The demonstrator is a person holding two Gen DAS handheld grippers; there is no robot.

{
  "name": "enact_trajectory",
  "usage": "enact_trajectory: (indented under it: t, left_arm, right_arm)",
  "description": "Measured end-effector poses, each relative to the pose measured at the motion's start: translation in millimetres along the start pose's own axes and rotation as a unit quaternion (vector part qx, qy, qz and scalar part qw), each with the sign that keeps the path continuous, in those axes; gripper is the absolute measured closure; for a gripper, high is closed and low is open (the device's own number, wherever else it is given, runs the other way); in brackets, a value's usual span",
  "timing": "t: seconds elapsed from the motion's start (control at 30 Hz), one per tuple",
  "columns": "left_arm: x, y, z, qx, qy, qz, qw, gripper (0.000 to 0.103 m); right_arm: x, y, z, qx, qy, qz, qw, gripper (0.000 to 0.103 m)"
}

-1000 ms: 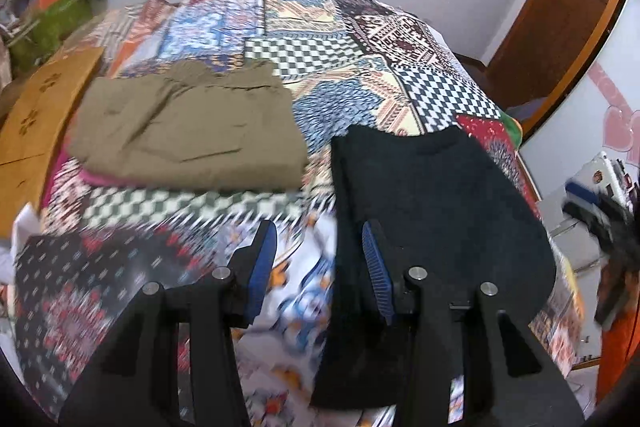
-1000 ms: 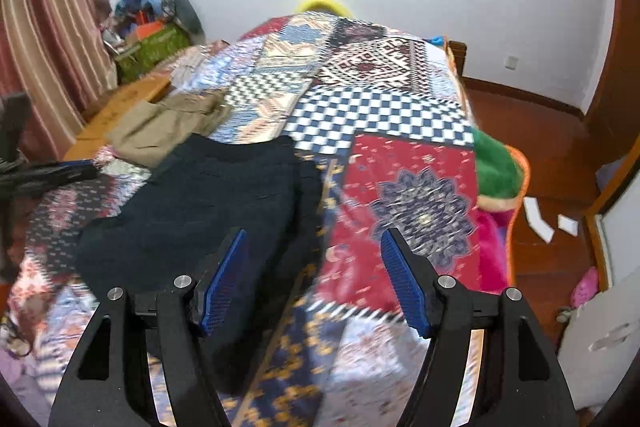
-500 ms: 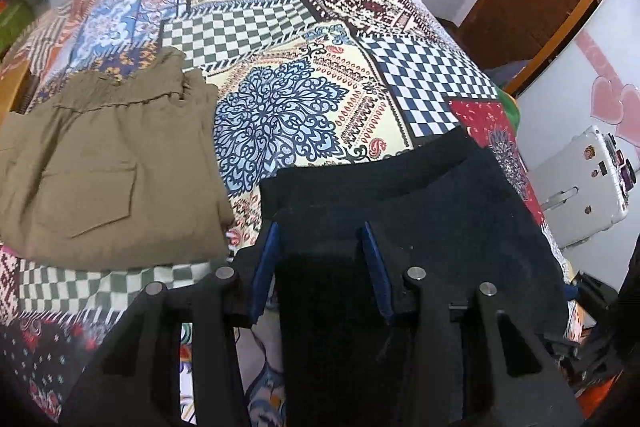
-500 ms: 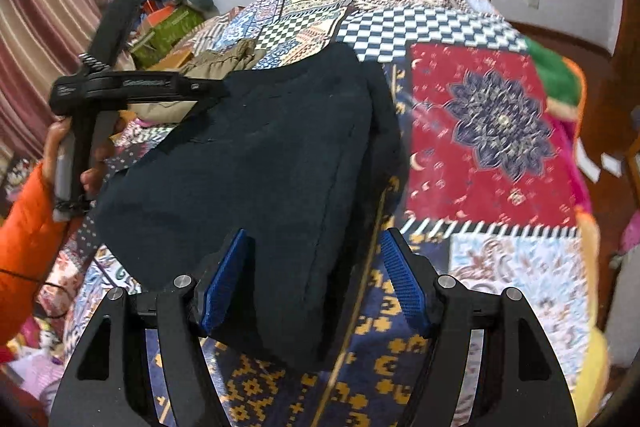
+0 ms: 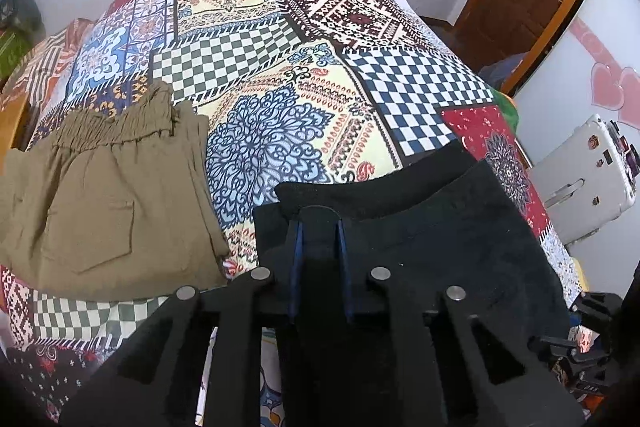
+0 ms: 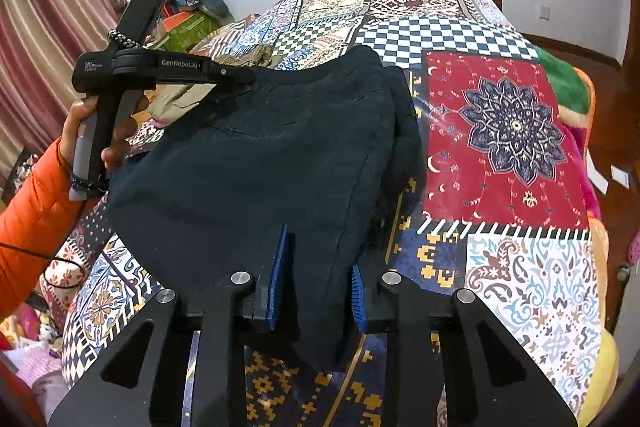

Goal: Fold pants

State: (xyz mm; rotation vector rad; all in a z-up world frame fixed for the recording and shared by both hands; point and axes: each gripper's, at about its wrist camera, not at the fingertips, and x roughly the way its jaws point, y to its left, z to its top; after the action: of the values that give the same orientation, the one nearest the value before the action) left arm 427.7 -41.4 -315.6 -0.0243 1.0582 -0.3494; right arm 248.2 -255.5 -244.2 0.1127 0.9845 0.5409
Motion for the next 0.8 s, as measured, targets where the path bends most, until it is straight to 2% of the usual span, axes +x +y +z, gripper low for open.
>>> enact_trajectory:
  t: [0.13, 0.3, 0.4, 0.47, 0.53, 0.57, 0.7, 0.8]
  left_arm:
    - [7, 0, 6, -0.001, 0.002, 0.001, 1.0, 0.087]
    - [25, -4, 8, 0.032, 0.005, 0.051, 0.9982, 0.087]
    - [25, 1, 12, 0.025, 0.02, 0.052, 0.9982, 0.085]
    - [10, 3, 16, 0.018, 0.015, 0.05, 0.9985, 0.084]
    - [-15, 2, 17, 0.029, -0.013, 0.088, 0.9956, 0.083]
    - [-26, 0, 16, 0.034, -0.02, 0.092, 0.995, 0.083]
    - [-64, -8, -3, 0.048, -0.031, 0.077, 0.9954, 0.081]
    - [-79, -23, -29, 0.052, -0.024, 0.055, 0.9969, 0.079]
  right_arm:
    - [0, 1, -3, 0.001, -0.001, -0.003, 1.0, 0.079]
    - [1, 3, -7, 0.0, 0.001, -0.013, 1.0, 0.08]
    - [0, 3, -7, 0.003, 0.004, -0.016, 1.0, 0.079]
    - [-5, 2, -7, 0.007, 0.006, -0.022, 1.0, 0.075]
    - [-12, 1, -6, 0.007, 0.004, -0.031, 1.0, 0.068]
    - [-18, 2, -6, 0.005, 0.001, -0.04, 0.999, 0.067]
    - [-40, 5, 3, -0.01, -0.023, -0.066, 0.998, 0.066]
    - [-52, 10, 15, -0.013, -0.048, -0.058, 0.997, 0.066]
